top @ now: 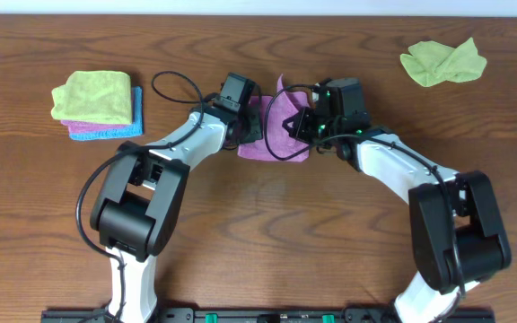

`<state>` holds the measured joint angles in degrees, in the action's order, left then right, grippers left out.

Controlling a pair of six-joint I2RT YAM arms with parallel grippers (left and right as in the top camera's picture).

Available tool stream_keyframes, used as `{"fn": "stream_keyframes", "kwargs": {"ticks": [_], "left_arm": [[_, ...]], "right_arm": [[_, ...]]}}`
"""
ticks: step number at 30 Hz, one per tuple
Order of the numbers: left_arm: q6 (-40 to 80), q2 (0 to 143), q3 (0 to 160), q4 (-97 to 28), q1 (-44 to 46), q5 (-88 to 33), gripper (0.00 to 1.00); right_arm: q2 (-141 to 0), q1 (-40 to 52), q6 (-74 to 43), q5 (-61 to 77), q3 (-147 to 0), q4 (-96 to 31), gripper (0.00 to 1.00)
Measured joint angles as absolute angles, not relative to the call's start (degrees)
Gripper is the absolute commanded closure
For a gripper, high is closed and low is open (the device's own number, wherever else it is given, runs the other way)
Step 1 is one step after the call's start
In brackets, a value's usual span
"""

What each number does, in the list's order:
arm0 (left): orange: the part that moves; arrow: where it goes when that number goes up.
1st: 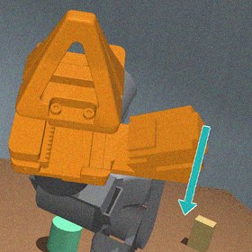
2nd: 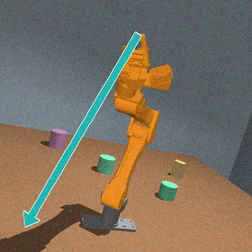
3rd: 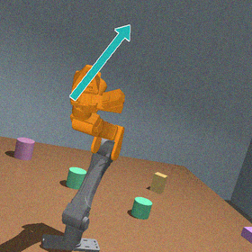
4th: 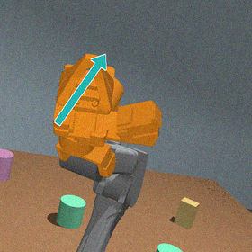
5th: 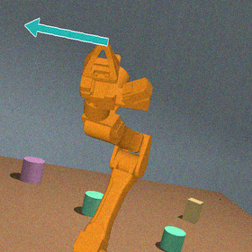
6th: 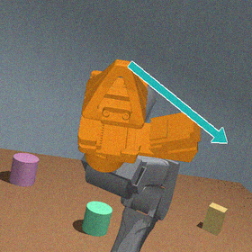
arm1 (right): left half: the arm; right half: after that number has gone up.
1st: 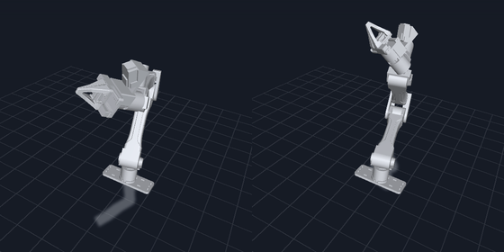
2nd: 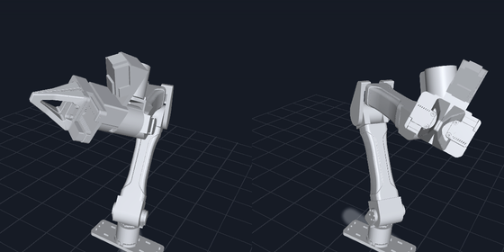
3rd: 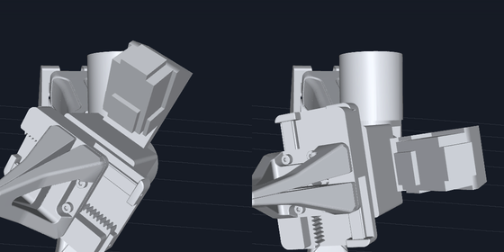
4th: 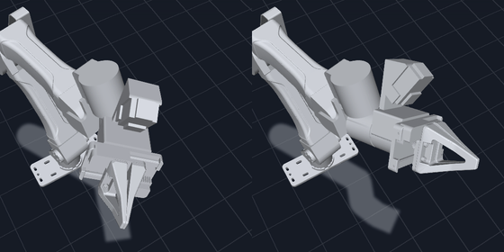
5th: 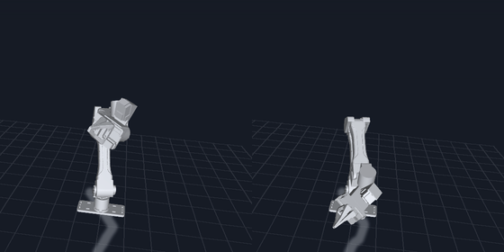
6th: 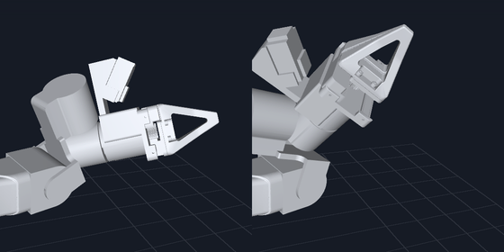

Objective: Fold the cloth
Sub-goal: 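Hold the left end with the left gripper and fold the right end onto it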

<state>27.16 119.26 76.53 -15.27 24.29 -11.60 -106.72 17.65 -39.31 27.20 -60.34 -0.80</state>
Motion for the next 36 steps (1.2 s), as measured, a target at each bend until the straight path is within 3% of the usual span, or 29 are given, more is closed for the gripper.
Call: {"fn": "stream_keyframes", "kwargs": {"ticks": [36], "left_arm": [[23.68, 106.37, 76.53, -20.49, 16.36, -8.97, 0.94]], "right_arm": [[-106.72, 24.56, -40.60, 22.04, -62.00, -0.75, 0.99]]}}
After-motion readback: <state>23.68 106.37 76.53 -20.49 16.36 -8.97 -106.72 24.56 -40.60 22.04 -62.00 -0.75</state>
